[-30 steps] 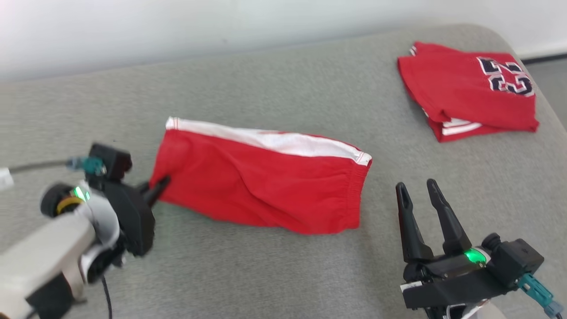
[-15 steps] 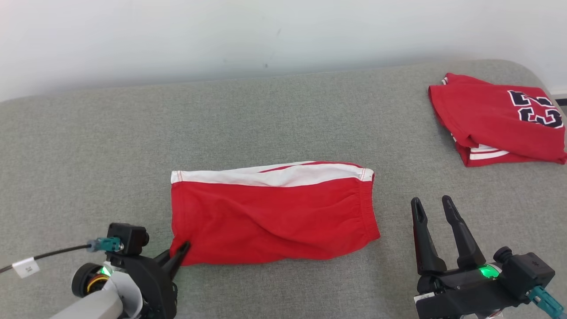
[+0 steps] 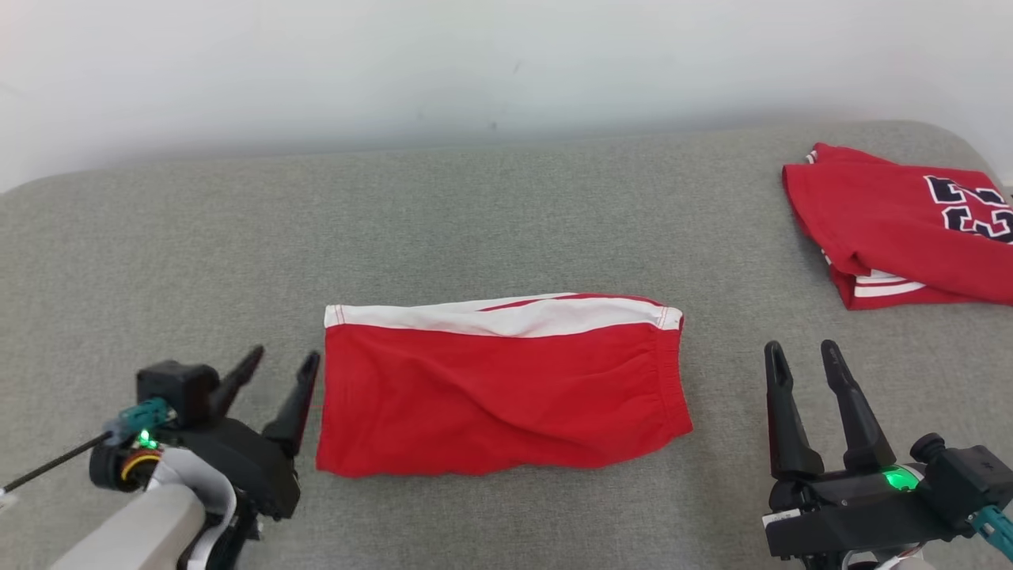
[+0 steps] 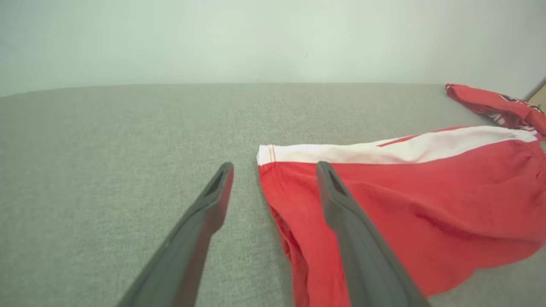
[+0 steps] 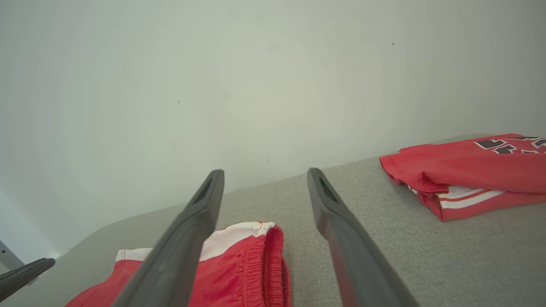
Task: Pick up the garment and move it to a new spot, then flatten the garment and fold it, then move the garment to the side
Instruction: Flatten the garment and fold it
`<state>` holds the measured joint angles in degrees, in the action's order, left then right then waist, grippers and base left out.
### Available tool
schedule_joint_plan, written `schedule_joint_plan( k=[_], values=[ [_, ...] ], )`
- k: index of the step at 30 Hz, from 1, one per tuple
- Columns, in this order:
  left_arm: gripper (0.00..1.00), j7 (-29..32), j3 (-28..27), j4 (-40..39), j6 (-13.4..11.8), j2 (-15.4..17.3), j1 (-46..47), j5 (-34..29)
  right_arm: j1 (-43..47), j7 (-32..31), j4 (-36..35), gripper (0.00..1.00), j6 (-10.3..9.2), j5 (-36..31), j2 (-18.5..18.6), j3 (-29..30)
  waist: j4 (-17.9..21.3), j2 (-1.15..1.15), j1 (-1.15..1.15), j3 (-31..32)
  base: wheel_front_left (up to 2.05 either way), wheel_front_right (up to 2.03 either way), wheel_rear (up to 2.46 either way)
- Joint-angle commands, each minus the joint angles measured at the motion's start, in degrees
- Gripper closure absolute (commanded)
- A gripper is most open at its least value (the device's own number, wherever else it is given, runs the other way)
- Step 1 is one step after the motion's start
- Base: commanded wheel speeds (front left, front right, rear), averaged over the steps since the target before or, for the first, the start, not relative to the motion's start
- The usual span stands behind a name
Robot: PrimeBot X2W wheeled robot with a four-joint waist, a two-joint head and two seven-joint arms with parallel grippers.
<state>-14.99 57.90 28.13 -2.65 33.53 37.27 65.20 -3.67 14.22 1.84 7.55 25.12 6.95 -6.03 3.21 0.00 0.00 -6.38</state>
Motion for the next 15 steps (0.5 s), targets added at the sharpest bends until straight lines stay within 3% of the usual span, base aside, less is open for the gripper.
schedule_joint_plan(
  k=[1,10,15],
  values=[
    [0.00,-0.2,-2.6,-0.8,-0.4,-0.1,-2.1,-2.2,-0.4,0.2,-0.2,0.00,-0.17,-0.4,-0.1,0.2,-0.5,0.00,0.00,0.1,0.00,0.00,0.00],
    [0.00,-0.2,-25.9,-10.0,-2.4,-3.9,-12.9,-21.1,-1.7,0.3,0.6,0.00,-0.17,-2.3,0.4,0.5,-2.1,0.00,0.00,0.8,0.00,0.00,0.00],
    [0.00,-0.2,-37.5,-15.4,-2.9,-8.5,-19.6,-29.4,-1.5,0.5,1.9,0.00,-0.17,-3.1,0.3,1.1,-2.4,0.00,0.00,1.4,0.00,0.00,0.00]
  ],
)
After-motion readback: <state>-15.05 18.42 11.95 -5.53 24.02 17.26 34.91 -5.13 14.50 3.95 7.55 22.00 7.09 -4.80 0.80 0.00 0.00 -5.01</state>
